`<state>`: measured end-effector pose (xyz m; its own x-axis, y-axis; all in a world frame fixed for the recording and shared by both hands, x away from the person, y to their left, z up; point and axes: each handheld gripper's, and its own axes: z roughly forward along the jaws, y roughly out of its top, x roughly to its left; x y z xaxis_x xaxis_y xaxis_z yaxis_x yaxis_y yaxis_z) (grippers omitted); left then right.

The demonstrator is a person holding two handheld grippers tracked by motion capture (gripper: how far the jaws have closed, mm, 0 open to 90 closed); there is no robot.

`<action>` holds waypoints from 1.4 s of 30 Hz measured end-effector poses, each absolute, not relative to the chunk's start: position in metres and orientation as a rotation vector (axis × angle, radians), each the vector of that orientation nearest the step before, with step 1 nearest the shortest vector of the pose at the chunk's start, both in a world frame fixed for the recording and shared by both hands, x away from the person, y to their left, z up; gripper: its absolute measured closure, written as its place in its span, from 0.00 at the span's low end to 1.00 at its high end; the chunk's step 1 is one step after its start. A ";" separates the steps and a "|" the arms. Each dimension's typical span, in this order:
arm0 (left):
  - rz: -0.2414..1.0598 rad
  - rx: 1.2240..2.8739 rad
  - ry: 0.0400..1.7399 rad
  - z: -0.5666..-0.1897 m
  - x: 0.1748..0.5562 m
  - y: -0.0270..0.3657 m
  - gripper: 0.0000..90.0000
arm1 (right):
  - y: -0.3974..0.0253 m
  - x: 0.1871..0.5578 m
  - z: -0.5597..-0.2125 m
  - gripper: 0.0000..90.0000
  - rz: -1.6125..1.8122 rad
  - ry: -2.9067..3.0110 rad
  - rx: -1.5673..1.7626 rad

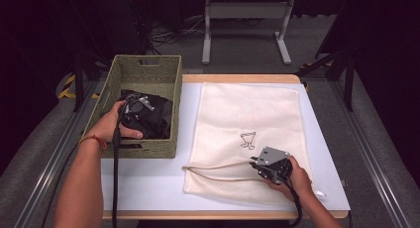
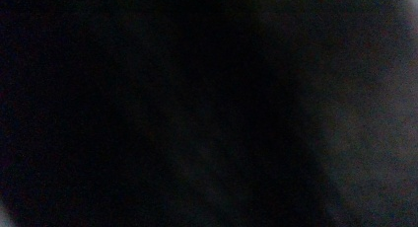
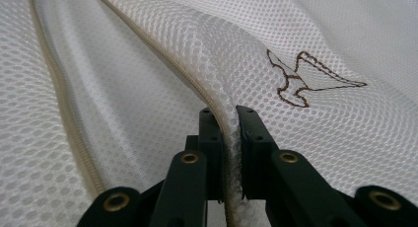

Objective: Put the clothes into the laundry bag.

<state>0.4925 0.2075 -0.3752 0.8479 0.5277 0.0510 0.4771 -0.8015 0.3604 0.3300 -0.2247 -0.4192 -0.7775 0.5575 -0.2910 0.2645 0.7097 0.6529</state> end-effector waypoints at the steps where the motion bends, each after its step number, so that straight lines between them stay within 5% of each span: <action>1: 0.231 2.698 0.767 -0.379 0.494 0.206 0.00 | -0.225 0.330 -0.420 0.91 0.832 2.442 0.630; 6: 0.291 2.733 0.856 -0.391 0.500 0.199 0.00 | -0.226 0.328 -0.420 0.90 0.834 2.441 0.636; 11: 0.141 2.770 0.883 -0.397 0.500 0.197 0.00 | -0.226 0.328 -0.419 0.90 0.838 2.439 0.635; 18: 0.162 2.797 0.911 -0.398 0.502 0.194 0.01 | -0.227 0.328 -0.419 0.90 0.848 2.447 0.638; 30: 0.300 2.821 0.887 -0.388 0.498 0.195 0.50 | -0.228 0.326 -0.417 0.89 0.847 2.442 0.626; 42: 0.578 2.741 0.860 -0.374 0.485 0.197 0.58 | -0.230 0.326 -0.415 0.94 0.867 2.427 0.636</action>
